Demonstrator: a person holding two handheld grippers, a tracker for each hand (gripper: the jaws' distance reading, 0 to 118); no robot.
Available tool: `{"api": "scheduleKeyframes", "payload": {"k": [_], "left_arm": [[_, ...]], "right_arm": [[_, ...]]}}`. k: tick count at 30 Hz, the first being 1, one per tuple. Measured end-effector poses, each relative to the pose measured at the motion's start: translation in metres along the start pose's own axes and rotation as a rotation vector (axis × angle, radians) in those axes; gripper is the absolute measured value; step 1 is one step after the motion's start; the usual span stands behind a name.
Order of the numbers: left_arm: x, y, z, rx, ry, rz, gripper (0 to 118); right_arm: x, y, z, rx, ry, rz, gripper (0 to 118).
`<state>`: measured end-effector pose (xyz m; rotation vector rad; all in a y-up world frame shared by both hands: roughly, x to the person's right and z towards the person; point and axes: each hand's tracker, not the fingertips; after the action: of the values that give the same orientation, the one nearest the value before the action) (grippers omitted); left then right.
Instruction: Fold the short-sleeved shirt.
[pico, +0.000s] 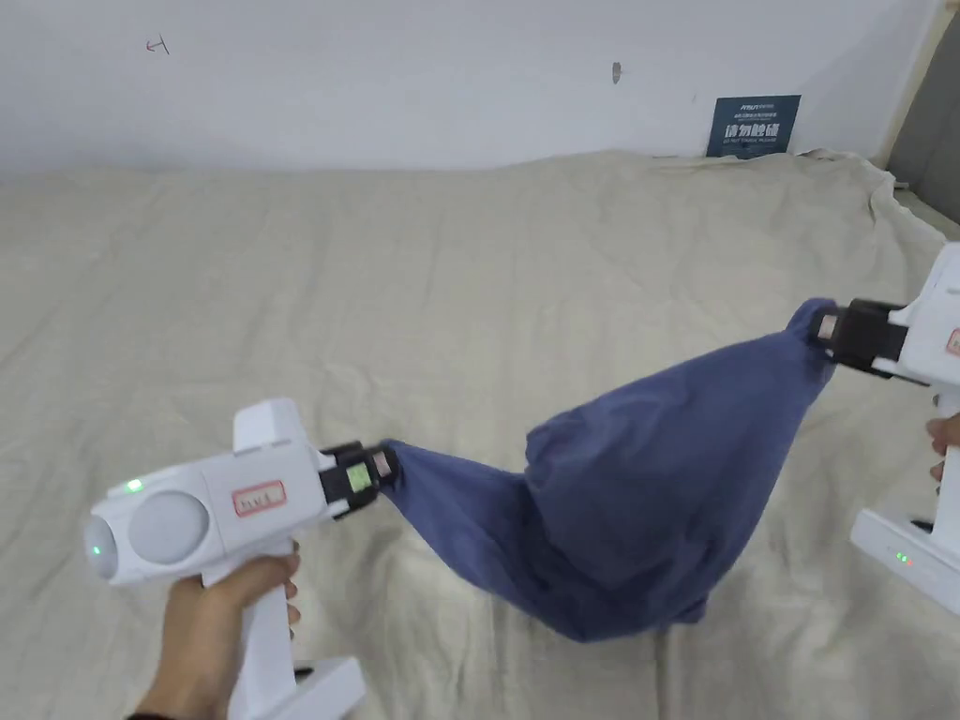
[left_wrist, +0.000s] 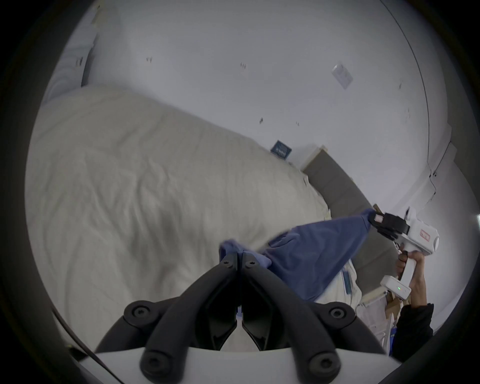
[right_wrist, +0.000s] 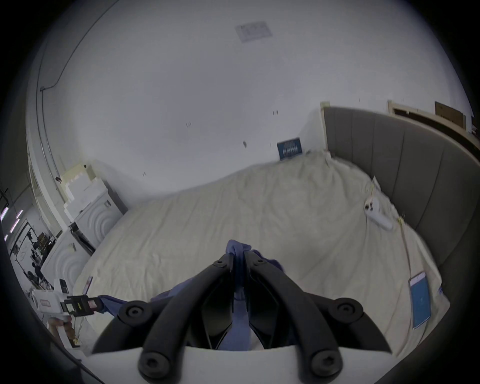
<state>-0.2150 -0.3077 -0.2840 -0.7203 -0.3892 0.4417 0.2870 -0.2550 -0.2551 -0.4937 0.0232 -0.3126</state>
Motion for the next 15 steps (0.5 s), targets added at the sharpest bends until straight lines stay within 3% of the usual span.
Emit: {"api": "scheduleKeyframes", "payload": {"k": [15], "left_arm": [[0.011,0.2,0.035,0.257,0.15,-0.077,0]], "right_arm": [[-0.017,0.14,-0.018,0.172,-0.067,0.04,5]]}}
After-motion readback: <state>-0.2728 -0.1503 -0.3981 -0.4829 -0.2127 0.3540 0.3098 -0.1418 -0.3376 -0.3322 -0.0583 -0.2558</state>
